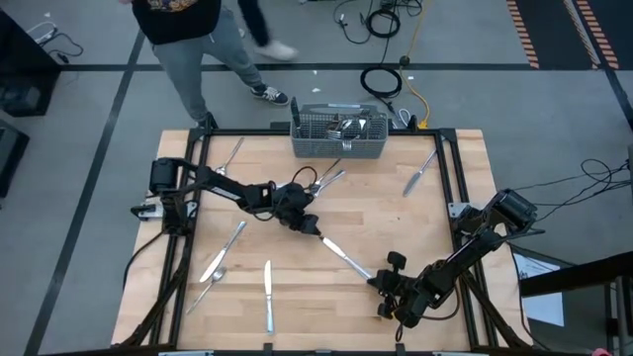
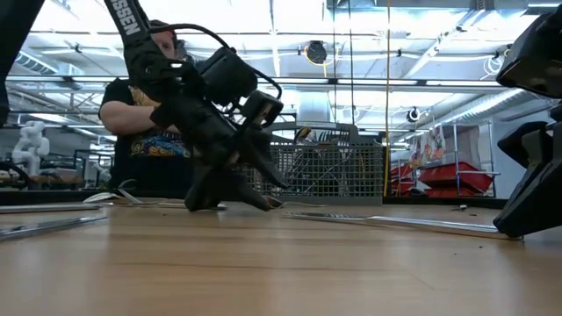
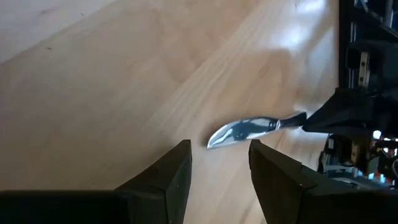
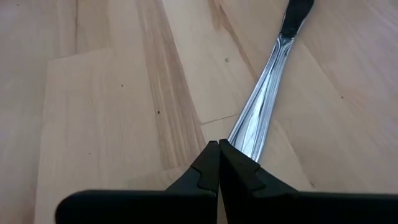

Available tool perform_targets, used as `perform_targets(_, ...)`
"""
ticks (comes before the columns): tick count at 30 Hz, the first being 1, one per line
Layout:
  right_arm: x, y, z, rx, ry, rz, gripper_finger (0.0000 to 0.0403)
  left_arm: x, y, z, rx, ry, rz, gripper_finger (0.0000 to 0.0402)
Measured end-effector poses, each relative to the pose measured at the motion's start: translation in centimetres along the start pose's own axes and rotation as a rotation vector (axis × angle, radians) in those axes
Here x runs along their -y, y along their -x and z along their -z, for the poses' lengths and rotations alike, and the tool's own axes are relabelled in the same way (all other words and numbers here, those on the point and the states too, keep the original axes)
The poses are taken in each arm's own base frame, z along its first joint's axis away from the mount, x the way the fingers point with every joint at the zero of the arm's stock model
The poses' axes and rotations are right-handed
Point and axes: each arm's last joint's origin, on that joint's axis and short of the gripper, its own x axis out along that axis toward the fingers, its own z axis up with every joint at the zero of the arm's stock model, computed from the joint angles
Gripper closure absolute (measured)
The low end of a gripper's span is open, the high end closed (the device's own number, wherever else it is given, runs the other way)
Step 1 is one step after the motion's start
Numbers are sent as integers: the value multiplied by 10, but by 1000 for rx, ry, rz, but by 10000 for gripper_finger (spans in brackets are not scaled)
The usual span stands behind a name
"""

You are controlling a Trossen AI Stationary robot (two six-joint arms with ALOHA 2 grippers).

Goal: Sort silverware

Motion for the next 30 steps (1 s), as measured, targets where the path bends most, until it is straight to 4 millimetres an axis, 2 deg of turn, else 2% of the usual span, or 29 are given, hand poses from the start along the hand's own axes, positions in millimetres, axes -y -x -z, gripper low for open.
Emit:
perform_targets(17, 1, -1, -1, 0, 21, 3, 403, 0, -8, 11, -8, -26, -93, 237)
perform_targets(30, 6, -7, -7, -3, 78, 26, 403, 1, -9, 13, -6, -3, -99, 237)
